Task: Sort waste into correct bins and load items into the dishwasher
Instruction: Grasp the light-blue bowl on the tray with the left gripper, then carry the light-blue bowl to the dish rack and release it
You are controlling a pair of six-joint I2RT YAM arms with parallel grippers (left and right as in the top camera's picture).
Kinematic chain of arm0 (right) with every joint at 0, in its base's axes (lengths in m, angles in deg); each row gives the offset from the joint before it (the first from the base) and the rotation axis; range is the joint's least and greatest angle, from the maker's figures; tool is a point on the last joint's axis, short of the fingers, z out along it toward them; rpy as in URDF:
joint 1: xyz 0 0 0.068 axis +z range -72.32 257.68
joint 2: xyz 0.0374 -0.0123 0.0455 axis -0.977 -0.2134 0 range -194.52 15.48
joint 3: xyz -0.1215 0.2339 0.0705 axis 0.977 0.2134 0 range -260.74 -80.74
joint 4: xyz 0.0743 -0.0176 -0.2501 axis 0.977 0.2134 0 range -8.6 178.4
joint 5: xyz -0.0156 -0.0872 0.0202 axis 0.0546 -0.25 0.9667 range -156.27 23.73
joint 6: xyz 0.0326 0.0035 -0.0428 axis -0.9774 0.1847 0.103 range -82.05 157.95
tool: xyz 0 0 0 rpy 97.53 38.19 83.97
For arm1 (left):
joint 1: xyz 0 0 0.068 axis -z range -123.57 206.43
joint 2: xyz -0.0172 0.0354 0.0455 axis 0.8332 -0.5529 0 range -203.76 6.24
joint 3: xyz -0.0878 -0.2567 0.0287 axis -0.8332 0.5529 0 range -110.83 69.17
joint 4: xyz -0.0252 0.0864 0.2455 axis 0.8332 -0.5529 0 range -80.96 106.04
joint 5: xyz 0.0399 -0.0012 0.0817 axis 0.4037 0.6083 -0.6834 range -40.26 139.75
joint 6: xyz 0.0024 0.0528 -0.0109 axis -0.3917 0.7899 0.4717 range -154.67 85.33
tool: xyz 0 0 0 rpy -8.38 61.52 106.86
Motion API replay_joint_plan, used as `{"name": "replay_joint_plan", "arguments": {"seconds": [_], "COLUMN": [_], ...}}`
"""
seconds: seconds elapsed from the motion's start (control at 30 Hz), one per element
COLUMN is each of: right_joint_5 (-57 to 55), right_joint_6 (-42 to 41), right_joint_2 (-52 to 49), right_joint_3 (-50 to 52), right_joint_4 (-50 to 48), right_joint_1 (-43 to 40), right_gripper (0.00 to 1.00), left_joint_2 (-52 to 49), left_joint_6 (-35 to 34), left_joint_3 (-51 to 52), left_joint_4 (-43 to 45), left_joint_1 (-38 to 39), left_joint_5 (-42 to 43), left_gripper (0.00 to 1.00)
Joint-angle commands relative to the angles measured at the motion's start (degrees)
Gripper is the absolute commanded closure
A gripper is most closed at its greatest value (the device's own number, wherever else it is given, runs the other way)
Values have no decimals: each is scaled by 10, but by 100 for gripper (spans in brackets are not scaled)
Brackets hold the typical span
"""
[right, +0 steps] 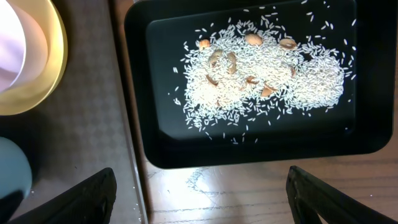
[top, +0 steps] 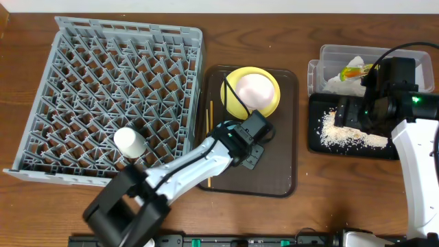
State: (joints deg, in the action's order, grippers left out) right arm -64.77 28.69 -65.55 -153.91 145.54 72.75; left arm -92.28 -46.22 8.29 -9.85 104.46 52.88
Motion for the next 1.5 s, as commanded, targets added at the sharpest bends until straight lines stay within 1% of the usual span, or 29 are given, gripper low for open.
{"name": "replay_joint_plan", "arguments": {"seconds": [0.0,0.1,0.23,0.3,0.37,0.43,0.47,0.53,0.6,0.67,0.7,0.77,0.83,0.9,0.93,0.97,1.0,1.07,1.17,1.27,1.37,1.43,1.47], "right_joint_5": [-6,-6,-6,-6,-6,-6,-6,-6,-6,-6,-6,-6,-6,-6,-6,-6,-6,-6,-6,-6,-6,-6,-6], "right_joint_6": [-10,-10,-10,-10,-10,-10,-10,-10,-10,-10,-10,-10,-10,-10,-10,-10,-10,-10,-10,-10,-10,-10,-10], "right_joint_2": [6,6,6,6,6,6,6,6,6,6,6,6,6,6,6,6,6,6,6,6,6,6,6], "right_joint_3": [-9,-9,-9,-9,-9,-9,-9,-9,-9,-9,-9,-9,-9,-9,-9,-9,-9,-9,-9,-9,-9,-9,-9], "right_joint_4": [2,2,2,2,2,2,2,2,2,2,2,2,2,2,2,2,2,2,2,2,3,4,4], "right_joint_1": [-3,-3,-3,-3,-3,-3,-3,-3,-3,-3,-3,-3,-3,-3,-3,-3,-3,-3,-3,-3,-3,-3,-3], "right_gripper": [15,15,15,15,15,15,15,15,15,15,15,15,15,15,15,15,15,15,15,15,15,15,15], "left_joint_2": [85,146,220,243,251,249,248,242,235,219,215,202,183,165,149,136,118,73,10,-35,-71,-78,-80], "left_joint_6": [2,2,2,2,2,2,2,2,2,2,2,1,1,1,1,1,1,1,1,1,2,2,2], "left_joint_3": [-33,-36,-36,-36,-36,-35,-35,-34,-34,-34,-34,-34,-34,-34,-34,-34,-34,-34,-34,-34,-34,-34,-34], "left_joint_4": [-11,-19,-33,-38,-38,-38,-40,-49,-55,-56,-58,-67,-71,-69,-66,-63,-59,-48,-26,-13,-10,-10,-10], "left_joint_1": [-4,-22,-89,-146,-210,-252,-265,-270,-263,-229,-217,-181,-136,-101,-76,-57,-34,7,43,56,58,58,58], "left_joint_5": [9,9,12,55,136,209,231,233,232,221,209,151,91,55,31,14,-8,-45,-56,-61,-103,-123,-132], "left_gripper": [94,94,94,94,94,94,94,94,94,94,94,94,83,71,62,57,55,55,54,55,56,61,67]}}
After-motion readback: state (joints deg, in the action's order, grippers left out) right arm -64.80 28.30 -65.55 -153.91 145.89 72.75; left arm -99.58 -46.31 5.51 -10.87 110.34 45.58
